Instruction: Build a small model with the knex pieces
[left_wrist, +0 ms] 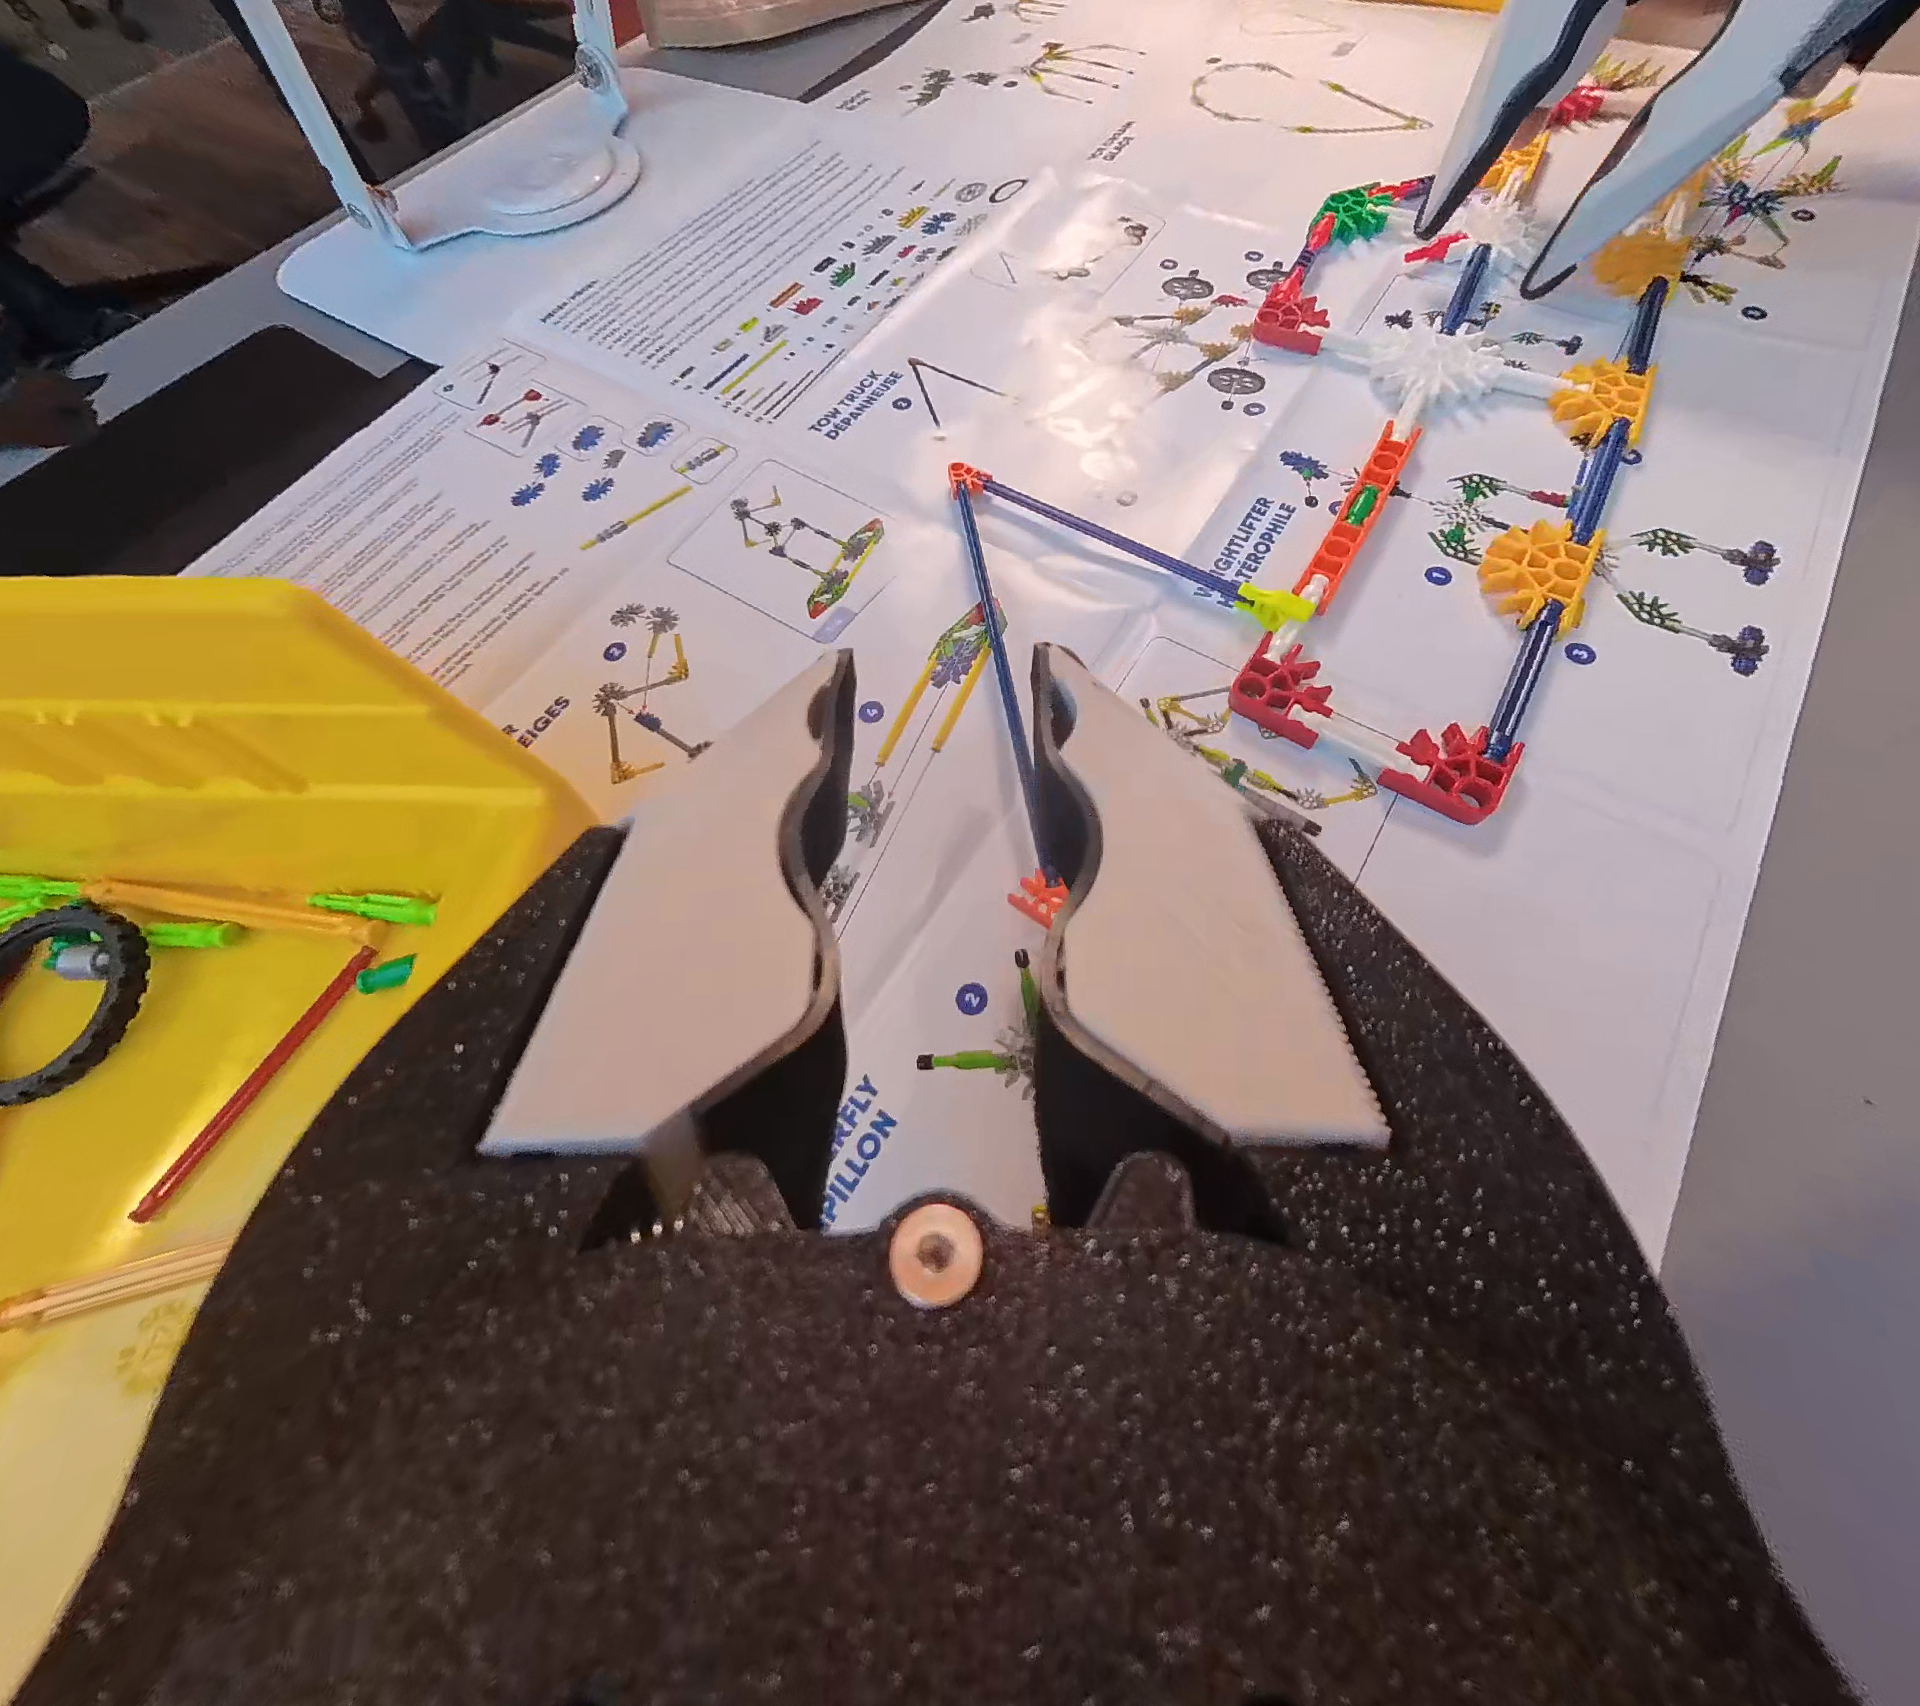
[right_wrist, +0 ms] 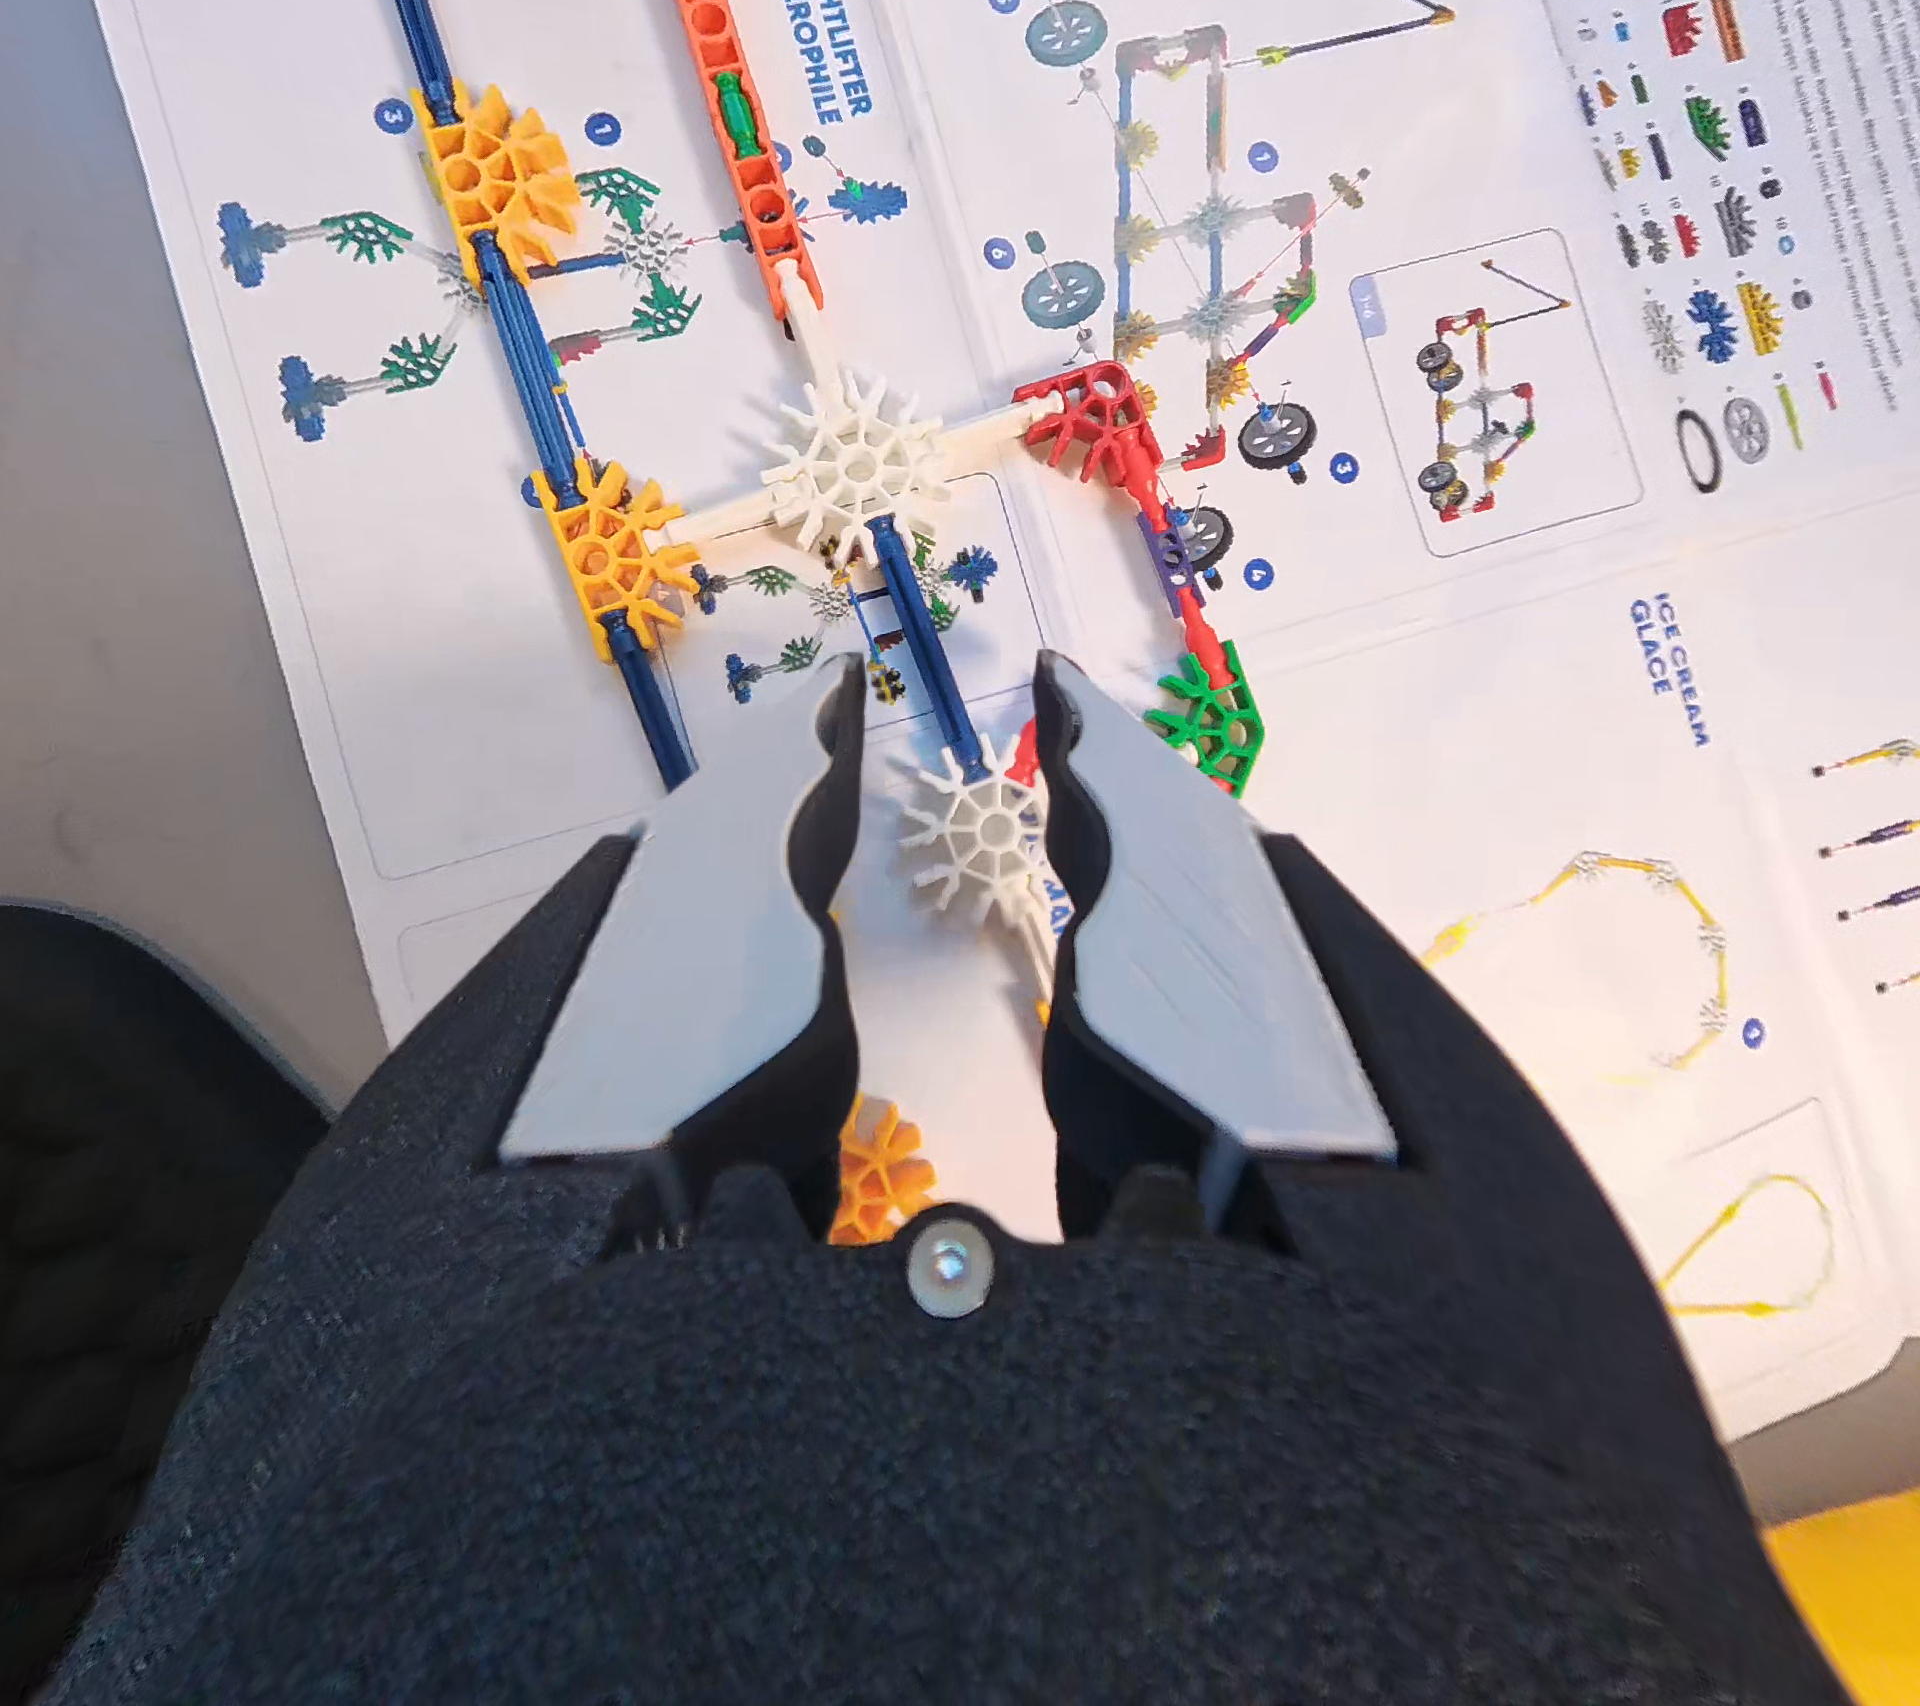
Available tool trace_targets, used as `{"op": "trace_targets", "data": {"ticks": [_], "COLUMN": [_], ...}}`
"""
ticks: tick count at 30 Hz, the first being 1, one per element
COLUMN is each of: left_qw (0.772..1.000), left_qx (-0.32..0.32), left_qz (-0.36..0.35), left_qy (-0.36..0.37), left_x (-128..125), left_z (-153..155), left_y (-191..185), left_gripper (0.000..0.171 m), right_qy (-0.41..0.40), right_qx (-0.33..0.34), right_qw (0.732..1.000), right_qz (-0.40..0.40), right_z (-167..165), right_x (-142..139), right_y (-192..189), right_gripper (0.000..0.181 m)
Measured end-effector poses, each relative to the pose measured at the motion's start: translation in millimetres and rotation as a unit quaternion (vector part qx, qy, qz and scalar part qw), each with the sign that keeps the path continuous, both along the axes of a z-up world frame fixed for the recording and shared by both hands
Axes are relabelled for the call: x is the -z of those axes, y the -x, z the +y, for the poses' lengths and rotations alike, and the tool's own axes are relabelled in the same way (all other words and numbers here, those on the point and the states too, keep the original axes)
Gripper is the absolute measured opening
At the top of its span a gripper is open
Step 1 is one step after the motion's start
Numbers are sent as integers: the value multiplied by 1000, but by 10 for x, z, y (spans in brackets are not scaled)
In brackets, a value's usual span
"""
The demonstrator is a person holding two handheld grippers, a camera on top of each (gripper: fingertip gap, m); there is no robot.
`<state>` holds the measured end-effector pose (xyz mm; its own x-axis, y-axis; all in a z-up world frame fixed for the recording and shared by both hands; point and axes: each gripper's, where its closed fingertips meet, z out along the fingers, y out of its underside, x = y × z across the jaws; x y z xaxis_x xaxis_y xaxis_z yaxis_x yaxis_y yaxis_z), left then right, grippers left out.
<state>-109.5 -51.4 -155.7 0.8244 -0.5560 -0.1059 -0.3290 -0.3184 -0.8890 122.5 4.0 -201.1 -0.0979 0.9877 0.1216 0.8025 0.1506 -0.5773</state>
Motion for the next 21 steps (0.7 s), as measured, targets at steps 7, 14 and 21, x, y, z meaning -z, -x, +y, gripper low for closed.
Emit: {"op": "trace_targets", "data": {"ticks": [7,14,21], "left_qw": [1000,999,998], "left_qx": [-9,-36,-42], "left_qz": [16,24,35], "left_qy": [0,-15,-8], "left_x": [25,-23,27], "left_z": [9,50,57], "left_y": [77,196,236], "left_gripper": [30,26,26], "right_qy": [-1,-13,-41], "right_qx": [-35,-33,-58], "right_qw": [999,999,997], "right_qz": [-40,-3,-22], "right_z": [-19,69,89], "right_x": [83,-26,84], "right_y": [145,455,532], "right_gripper": [5,5,4]}}
